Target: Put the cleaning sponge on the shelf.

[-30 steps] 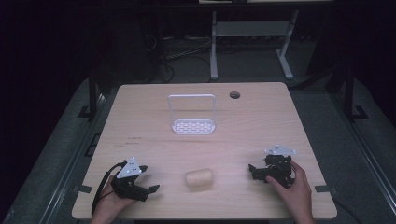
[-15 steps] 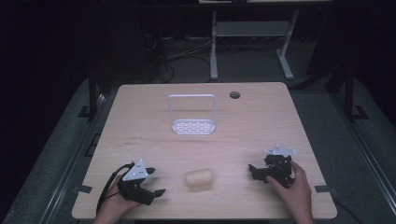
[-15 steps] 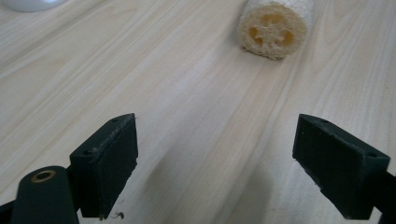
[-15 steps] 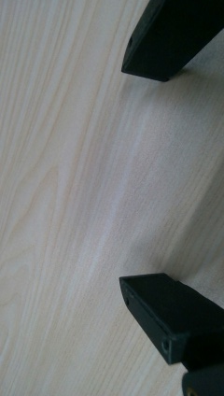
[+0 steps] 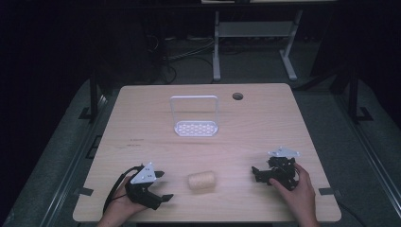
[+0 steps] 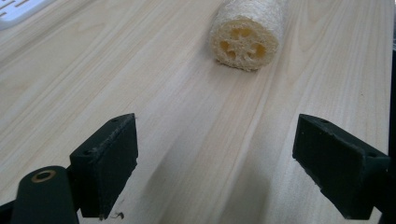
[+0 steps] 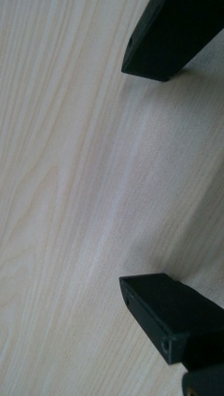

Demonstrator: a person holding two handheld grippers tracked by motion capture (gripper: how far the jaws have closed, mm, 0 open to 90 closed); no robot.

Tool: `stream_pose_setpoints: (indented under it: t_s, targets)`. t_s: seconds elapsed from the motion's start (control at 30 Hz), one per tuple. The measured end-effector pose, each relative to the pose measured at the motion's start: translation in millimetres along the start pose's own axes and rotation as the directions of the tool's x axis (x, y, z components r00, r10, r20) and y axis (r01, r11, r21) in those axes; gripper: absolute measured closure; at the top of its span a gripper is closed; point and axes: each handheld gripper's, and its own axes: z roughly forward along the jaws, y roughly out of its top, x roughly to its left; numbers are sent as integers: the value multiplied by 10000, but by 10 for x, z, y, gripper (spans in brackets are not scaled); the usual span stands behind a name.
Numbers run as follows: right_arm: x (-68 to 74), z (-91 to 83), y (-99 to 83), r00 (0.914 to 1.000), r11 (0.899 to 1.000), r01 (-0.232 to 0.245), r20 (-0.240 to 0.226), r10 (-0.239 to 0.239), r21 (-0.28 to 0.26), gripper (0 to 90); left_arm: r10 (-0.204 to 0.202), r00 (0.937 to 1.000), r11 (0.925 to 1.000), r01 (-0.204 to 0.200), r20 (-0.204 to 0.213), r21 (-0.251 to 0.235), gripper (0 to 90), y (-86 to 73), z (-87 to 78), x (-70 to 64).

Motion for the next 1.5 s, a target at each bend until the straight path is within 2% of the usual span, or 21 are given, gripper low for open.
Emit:
stream_pose_setpoints:
  t_s: [0.4, 1.5]
  targets:
    - [0, 0, 0, 10000, 10000, -3, 1, 3, -3, 6, 359, 9975, 9993, -362, 613, 35, 141, 131, 74, 22]
    - [-2, 1, -1, 10000, 10000, 21, 0, -21, -15, 6, 938, 9894, 9955, -944, 1108, 6, 141, 466, 207, 27]
